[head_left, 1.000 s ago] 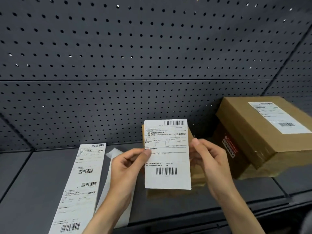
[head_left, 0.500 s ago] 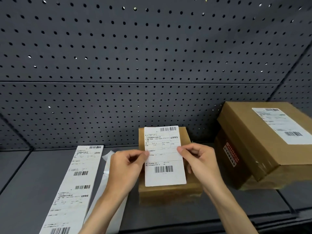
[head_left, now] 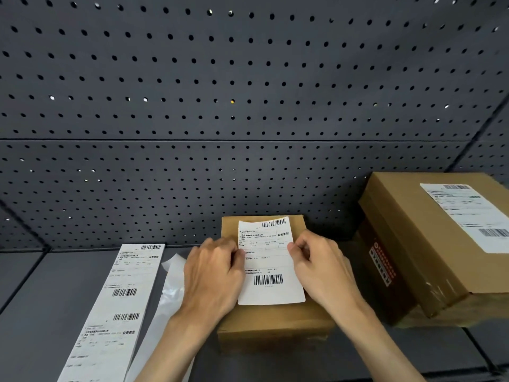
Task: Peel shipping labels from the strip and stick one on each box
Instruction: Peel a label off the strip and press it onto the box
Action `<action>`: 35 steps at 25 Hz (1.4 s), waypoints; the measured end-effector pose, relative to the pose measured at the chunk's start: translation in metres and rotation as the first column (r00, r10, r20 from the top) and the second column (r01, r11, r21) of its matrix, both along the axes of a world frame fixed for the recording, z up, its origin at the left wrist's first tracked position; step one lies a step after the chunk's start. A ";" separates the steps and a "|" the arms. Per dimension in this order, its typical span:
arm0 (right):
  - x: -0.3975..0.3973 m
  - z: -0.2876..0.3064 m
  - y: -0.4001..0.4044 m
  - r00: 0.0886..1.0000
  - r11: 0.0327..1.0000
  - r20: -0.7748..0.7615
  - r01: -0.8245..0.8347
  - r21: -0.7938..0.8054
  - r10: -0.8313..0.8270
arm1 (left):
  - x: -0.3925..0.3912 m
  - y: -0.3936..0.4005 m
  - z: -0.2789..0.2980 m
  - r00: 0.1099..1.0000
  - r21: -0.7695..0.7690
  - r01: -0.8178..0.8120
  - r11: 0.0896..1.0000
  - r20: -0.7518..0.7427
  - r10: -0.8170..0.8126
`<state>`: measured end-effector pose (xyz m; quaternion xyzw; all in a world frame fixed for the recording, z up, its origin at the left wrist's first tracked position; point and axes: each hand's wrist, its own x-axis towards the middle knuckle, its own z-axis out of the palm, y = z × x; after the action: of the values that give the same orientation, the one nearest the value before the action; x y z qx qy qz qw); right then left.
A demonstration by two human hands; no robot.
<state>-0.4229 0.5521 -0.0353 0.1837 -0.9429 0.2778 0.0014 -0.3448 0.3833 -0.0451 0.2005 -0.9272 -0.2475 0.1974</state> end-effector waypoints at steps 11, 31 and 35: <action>0.002 -0.007 -0.007 0.995 0.996 -0.103 -0.006 0.093 0.015 | -0.006 -0.001 -0.007 0.996 -0.165 0.063 0.984 0.076 -0.051; -0.037 -0.017 -0.004 0.831 0.822 -0.154 -0.468 0.325 0.534 | -0.026 -0.037 -0.002 0.826 -0.240 0.563 0.791 0.200 -0.527; -0.037 -0.023 0.004 0.875 0.882 -0.204 -0.377 0.282 0.439 | -0.024 -0.061 -0.008 0.864 -0.239 0.503 0.831 0.172 -0.474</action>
<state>-0.4596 0.5566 -0.0578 0.4138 -0.8996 0.1320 0.0452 -0.3693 0.3224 -0.0532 -0.0599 -0.9817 -0.1472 0.1045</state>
